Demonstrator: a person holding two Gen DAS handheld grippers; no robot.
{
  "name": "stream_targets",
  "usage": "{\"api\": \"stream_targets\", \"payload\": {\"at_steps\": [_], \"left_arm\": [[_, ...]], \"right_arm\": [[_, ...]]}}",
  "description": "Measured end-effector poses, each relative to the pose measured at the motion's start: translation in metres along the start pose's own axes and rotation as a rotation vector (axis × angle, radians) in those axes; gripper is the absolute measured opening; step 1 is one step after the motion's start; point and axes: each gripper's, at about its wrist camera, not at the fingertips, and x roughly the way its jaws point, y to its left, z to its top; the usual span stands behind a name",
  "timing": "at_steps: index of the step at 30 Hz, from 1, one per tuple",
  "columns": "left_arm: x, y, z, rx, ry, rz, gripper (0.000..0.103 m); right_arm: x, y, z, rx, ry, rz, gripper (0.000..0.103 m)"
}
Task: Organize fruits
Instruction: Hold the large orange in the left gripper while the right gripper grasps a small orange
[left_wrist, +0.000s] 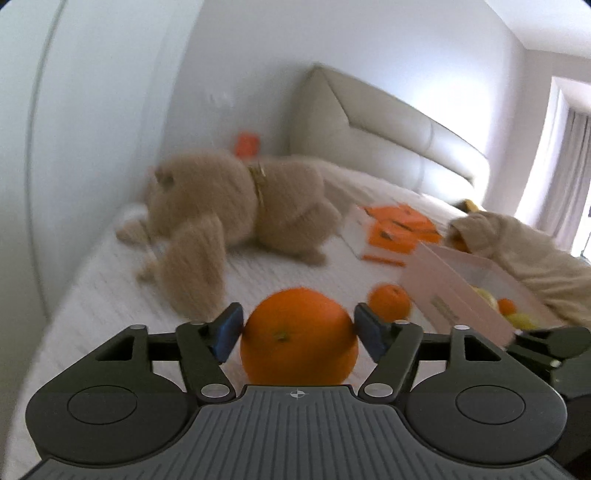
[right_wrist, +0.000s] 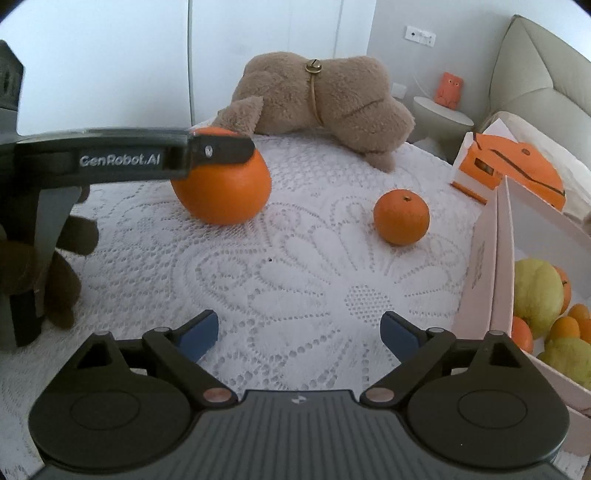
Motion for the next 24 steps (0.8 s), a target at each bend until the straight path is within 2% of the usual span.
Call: {"api": "stream_targets", "payload": {"at_steps": [3, 7, 10, 12, 14, 16, 20, 24], "left_arm": [[0.006, 0.001, -0.004, -0.019, 0.052, -0.042, 0.082], [0.010, -0.002, -0.005, -0.012, 0.056, -0.035, 0.079], [0.019, -0.001, -0.005, -0.032, 0.105, -0.041, 0.078], [0.019, -0.001, -0.005, -0.039, 0.105, -0.040, 0.077], [0.018, 0.002, -0.005, -0.055, 0.100, -0.040, 0.077], [0.017, 0.003, -0.006, -0.063, 0.095, -0.038, 0.077], [0.016, -0.001, -0.006, -0.043, 0.094, -0.029, 0.077], [0.016, 0.002, -0.006, -0.065, 0.094, -0.038, 0.077]], "right_arm": [[-0.006, -0.001, 0.003, -0.020, -0.017, -0.011, 0.094], [-0.021, -0.011, 0.014, -0.019, -0.056, -0.023, 0.094], [-0.027, -0.019, 0.024, -0.041, -0.068, -0.071, 0.092], [-0.020, -0.021, 0.033, -0.084, -0.049, -0.171, 0.082], [-0.007, -0.024, 0.042, -0.103, -0.031, -0.240, 0.065], [0.006, -0.033, 0.053, -0.069, -0.005, -0.223, 0.061], [0.033, -0.052, 0.074, 0.043, 0.044, -0.198, 0.061], [0.055, -0.070, 0.084, 0.150, 0.081, -0.190, 0.063]]}}
